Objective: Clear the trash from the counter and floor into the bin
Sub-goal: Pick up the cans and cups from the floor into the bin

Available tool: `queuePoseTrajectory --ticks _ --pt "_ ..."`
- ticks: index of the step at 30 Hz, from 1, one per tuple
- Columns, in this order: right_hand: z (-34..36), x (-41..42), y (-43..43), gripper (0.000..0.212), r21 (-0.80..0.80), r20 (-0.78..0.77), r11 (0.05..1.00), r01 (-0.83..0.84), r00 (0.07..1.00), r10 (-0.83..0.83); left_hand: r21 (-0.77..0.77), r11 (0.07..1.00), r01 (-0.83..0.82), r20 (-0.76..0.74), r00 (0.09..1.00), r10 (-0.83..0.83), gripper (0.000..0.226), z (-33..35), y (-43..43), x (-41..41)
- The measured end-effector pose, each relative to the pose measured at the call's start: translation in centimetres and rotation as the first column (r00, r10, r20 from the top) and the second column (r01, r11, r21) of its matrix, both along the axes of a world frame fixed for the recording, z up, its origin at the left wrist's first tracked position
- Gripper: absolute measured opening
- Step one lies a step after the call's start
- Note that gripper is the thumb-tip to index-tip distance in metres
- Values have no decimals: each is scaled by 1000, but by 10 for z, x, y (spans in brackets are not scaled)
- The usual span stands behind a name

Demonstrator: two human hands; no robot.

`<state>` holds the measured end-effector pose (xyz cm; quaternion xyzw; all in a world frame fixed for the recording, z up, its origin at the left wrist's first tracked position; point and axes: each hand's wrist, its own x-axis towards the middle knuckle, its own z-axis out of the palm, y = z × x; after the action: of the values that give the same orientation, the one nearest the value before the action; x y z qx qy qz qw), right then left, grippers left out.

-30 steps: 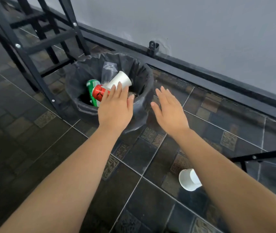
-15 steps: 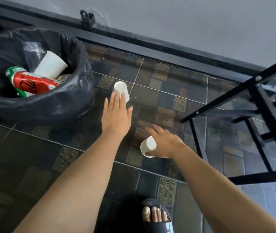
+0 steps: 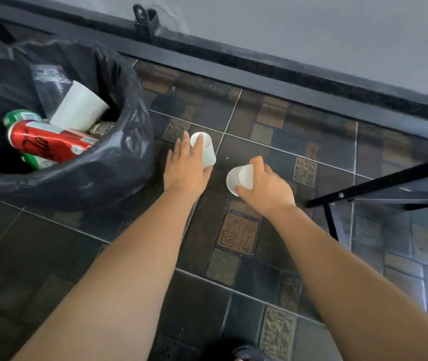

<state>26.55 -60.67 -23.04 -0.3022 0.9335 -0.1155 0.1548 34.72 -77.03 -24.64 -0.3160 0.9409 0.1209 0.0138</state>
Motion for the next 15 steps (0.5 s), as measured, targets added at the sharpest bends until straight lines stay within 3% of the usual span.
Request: queuePoseTrajectory --ticks 7,15 --pt "-21 -26 -24 55 -3 15 1000 -27 1000 27 162 985 -65 79 995 53 70 -9 -12 -41" --pt "-27 -27 -13 65 -116 23 993 -24 999 27 112 991 -67 -102 992 79 45 -6 -6 -27"
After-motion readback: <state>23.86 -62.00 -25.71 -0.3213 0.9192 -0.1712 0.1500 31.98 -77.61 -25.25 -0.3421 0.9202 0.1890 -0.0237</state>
